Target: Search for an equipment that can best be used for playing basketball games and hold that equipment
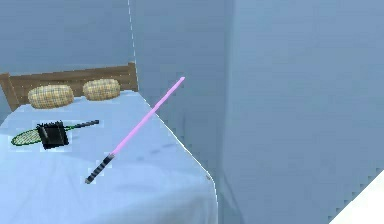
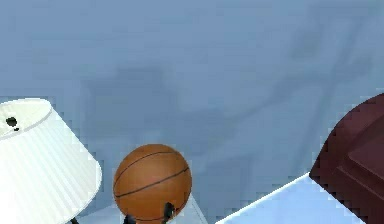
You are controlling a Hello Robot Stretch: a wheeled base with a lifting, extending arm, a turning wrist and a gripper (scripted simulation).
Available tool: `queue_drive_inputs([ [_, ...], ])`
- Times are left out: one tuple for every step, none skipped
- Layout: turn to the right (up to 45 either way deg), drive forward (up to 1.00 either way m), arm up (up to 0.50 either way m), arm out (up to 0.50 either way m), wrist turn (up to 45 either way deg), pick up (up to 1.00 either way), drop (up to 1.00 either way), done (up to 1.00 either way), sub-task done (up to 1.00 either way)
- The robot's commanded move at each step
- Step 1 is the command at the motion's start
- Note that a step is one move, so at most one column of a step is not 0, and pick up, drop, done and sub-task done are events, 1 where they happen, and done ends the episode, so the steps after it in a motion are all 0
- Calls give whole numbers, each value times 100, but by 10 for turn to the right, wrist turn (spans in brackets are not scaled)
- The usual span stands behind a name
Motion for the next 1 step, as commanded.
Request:
queue_drive_inputs([
  [0, 0, 0, 0, 0, 0, 0, 100, 0],
])
